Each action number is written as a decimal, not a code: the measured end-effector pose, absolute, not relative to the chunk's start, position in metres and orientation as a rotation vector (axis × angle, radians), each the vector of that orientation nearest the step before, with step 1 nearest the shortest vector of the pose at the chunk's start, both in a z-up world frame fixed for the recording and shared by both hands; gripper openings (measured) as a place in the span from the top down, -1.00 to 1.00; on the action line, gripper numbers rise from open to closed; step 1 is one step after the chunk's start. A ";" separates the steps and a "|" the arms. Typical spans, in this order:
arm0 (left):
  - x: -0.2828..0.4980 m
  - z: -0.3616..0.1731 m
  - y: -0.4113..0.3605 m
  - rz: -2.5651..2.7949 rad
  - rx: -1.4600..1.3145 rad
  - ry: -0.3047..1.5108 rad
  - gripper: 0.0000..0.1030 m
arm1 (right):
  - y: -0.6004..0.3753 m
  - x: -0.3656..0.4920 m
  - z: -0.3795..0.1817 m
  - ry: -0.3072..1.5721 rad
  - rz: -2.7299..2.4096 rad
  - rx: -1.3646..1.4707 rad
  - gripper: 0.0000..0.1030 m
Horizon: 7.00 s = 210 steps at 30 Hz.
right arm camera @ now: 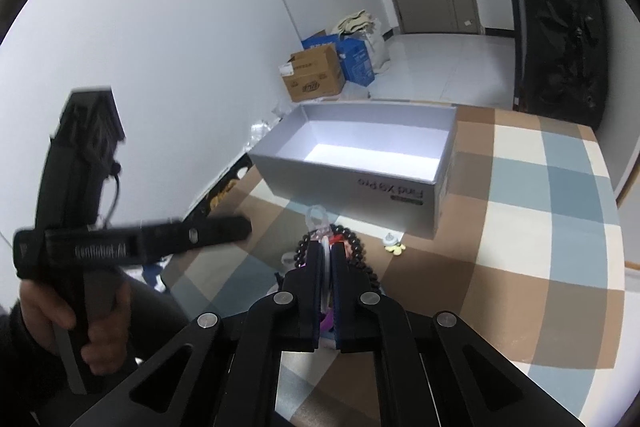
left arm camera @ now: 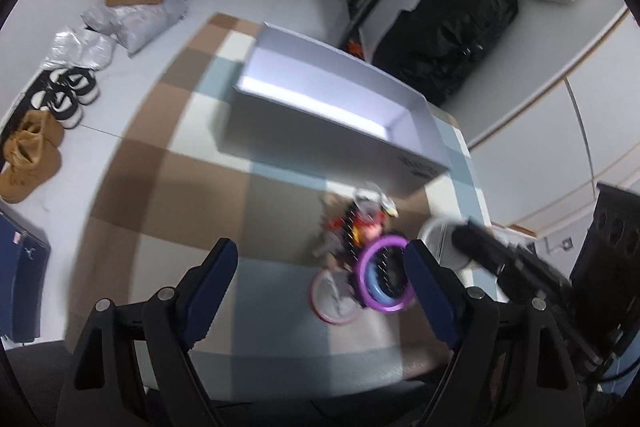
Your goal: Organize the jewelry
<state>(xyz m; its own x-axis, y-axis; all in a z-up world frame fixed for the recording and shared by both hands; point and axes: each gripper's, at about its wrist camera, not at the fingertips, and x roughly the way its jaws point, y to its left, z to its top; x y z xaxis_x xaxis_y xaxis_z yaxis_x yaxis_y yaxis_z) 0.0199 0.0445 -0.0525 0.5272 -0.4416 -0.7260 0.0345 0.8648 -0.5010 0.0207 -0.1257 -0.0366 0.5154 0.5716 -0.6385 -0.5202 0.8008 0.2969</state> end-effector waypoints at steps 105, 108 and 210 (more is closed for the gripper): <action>0.113 -0.004 0.053 -0.129 -0.309 0.881 -0.26 | -0.142 0.142 0.003 0.758 0.575 0.273 -0.92; 0.104 -0.001 0.049 -0.101 -0.261 0.852 -0.45 | -0.142 0.136 0.002 0.759 0.560 0.248 -0.99; 0.010 -0.043 0.026 -0.168 -0.068 1.014 0.27 | -0.166 0.034 -0.049 0.882 0.462 0.097 -1.00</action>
